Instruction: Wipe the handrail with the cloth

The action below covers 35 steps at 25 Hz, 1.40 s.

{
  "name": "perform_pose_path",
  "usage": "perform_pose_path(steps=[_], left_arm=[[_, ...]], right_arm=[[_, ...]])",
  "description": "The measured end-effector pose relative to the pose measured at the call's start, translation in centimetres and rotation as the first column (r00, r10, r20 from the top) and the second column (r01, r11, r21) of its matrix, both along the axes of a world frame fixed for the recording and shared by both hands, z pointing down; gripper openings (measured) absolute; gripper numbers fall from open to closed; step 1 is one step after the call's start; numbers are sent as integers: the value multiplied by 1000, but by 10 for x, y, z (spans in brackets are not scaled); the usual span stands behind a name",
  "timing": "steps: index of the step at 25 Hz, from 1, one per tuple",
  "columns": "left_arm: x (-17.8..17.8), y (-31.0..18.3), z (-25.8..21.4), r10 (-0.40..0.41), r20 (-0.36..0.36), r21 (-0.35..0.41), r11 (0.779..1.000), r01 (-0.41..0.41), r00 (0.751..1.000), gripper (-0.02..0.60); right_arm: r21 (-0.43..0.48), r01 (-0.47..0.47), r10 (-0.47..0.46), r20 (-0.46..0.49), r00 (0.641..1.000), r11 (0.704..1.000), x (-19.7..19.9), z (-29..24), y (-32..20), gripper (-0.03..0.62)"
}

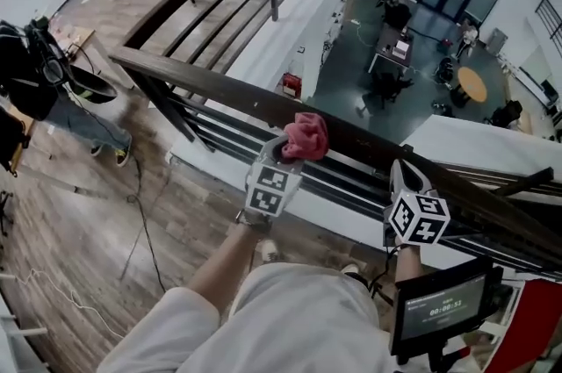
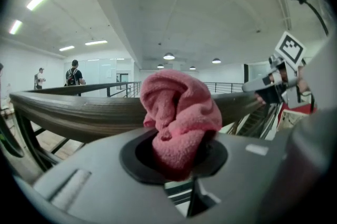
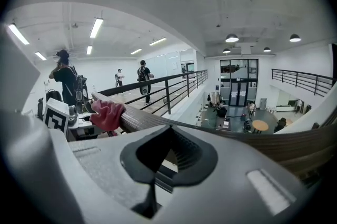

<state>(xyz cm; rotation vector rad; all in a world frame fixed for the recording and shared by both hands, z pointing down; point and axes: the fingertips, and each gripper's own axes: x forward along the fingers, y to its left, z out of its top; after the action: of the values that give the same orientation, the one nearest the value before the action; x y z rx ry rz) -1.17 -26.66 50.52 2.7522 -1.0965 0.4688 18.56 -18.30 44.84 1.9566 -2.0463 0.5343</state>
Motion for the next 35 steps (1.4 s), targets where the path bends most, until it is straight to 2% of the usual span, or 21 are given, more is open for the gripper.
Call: perform_pose_path(steps=[3,11,17,28,35], left_arm=[[-8,-7,3,25,-23,-31,999,-26,999,89],[-31,-21,0,52,-38,-39,998,-53,998,91],[-67,-42,5,18,-60,-49,999,-21,998,89],[-104,-65,6,-31,-90,-63,998,25,995,89],[-148,-91,6,-133,-98,-63,990,127,986,89]], right_arm=[[-2,-15,15,-3,1000,1000,-14,2,-7,2],[15,-36,36,-17,999,999,-41,-13,-18,2],[14,-29,30,-30,999,999,-66,-11,-31,2],[1,-17,18,-45,999,1000,-88,-12,-38,2],[-6,-10,9,-58,998,1000,-92,-13,-40,2]])
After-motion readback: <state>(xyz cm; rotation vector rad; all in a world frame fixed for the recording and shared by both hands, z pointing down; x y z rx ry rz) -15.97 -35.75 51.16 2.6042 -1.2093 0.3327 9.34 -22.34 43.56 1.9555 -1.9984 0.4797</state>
